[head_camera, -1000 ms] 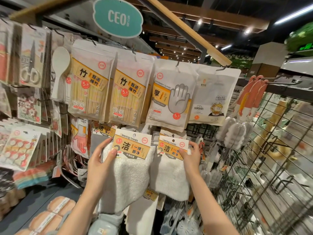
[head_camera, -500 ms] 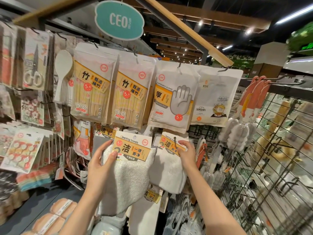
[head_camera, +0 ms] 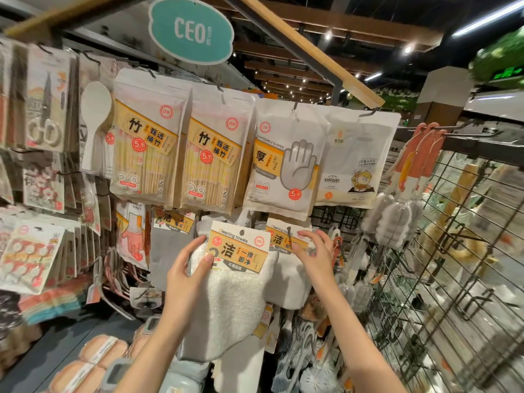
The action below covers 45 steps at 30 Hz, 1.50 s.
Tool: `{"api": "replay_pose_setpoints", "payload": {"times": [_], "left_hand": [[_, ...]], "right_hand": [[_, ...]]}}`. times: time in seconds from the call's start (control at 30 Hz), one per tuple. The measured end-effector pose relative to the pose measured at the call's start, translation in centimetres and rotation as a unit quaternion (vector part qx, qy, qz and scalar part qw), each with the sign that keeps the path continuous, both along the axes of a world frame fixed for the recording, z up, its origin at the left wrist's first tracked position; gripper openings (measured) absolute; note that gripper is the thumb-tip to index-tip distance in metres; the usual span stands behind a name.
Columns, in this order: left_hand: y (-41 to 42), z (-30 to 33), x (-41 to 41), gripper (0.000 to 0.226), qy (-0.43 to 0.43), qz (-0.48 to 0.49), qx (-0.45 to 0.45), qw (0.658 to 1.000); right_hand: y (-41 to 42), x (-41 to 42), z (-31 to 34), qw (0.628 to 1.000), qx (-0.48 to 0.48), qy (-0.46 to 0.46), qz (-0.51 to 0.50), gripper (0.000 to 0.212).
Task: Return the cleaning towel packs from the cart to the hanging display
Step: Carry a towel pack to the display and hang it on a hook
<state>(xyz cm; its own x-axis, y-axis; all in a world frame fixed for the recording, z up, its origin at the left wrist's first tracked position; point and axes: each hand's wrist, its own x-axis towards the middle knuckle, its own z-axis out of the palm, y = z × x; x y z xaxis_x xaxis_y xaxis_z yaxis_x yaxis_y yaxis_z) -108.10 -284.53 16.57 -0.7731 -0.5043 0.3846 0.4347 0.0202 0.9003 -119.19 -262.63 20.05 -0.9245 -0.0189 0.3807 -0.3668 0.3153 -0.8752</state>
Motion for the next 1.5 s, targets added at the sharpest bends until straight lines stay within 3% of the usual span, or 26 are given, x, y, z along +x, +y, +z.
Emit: {"api": "replay_pose_setpoints", "payload": {"times": [0.13,0.27,0.33,0.53,0.73,1.13,1.33,1.5], "left_hand": [[1.0,-0.1,-0.8,0.033,0.000,-0.030,0.012,0.999],[2.2,-0.1,-1.7,0.034,0.010,-0.053,0.031,0.998],[2.8,-0.2,-2.1,0.035,0.006,-0.062,0.016,0.998],[4.4,-0.2,-3.9,0.029,-0.007,-0.108,-0.117,0.987],[5.5,0.2,-7.0,0.031,-0.053,-0.129,-0.155,0.978],[5.8,-0.8,-9.8,0.049,-0.127,-0.187,-0.162,0.960],[5.8,-0.7,-11.8,0.065,-0.153,-0.205,-0.213,0.943],[6.2,-1.2,-12.9,0.066,-0.187,-0.193,-0.233,0.935]], "right_hand": [[-0.7,2.1,1.0,0.995,-0.038,0.009,0.087,0.027],[-1.7,3.3,-0.4,0.988,-0.017,-0.005,0.151,0.057],[-1.5,3.3,-1.2,0.992,-0.007,0.020,0.127,0.058],[0.7,2.2,-1.5,0.997,-0.020,0.025,0.069,0.033],[1.8,0.6,-1.4,1.000,-0.024,-0.001,0.016,0.029],[1.6,-2.5,-3.0,0.999,0.035,-0.013,-0.023,0.034],[1.7,-4.1,-3.6,0.995,0.087,-0.044,-0.027,0.052],[1.9,-4.5,-3.7,0.992,0.087,-0.086,-0.033,0.053]]}}
